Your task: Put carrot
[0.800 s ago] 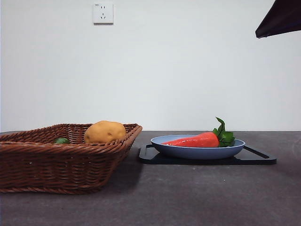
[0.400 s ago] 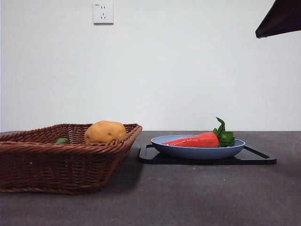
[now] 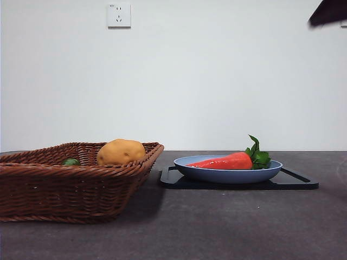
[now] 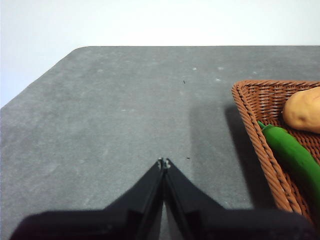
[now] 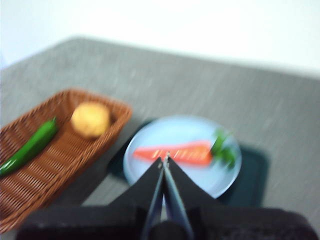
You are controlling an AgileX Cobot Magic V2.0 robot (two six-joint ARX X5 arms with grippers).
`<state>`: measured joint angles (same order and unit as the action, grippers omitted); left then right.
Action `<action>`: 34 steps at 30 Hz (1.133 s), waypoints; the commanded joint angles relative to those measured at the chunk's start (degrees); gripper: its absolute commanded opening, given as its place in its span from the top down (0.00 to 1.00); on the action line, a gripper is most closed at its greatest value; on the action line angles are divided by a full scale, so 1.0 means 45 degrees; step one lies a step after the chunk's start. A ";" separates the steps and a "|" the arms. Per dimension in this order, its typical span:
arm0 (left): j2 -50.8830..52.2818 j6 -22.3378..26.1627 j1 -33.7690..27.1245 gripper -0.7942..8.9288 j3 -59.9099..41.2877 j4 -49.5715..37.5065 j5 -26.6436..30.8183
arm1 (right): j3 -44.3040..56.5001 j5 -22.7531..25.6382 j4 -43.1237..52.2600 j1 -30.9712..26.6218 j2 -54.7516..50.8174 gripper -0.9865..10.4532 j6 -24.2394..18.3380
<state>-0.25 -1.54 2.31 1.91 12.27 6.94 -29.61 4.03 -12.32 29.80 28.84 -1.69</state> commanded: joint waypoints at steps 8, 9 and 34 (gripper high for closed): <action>0.0044 -0.0078 -0.0034 0.91 -0.0083 -0.0151 0.0034 | 0.3468 -0.2589 0.0355 -0.4546 -0.4235 0.91 -0.0879; 0.0044 -0.0078 -0.0034 0.91 -0.0083 -0.0146 0.0029 | 0.3808 -0.2574 0.0355 -0.4891 -0.4629 0.91 -0.0777; 0.0044 -0.0078 -0.0034 0.91 -0.0083 -0.0151 0.0029 | 0.6450 -0.2443 0.0457 -0.5668 -0.6416 0.91 0.0967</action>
<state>-0.25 -1.54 2.31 1.91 12.27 6.94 -1.37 -7.09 -10.50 4.38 0.19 1.17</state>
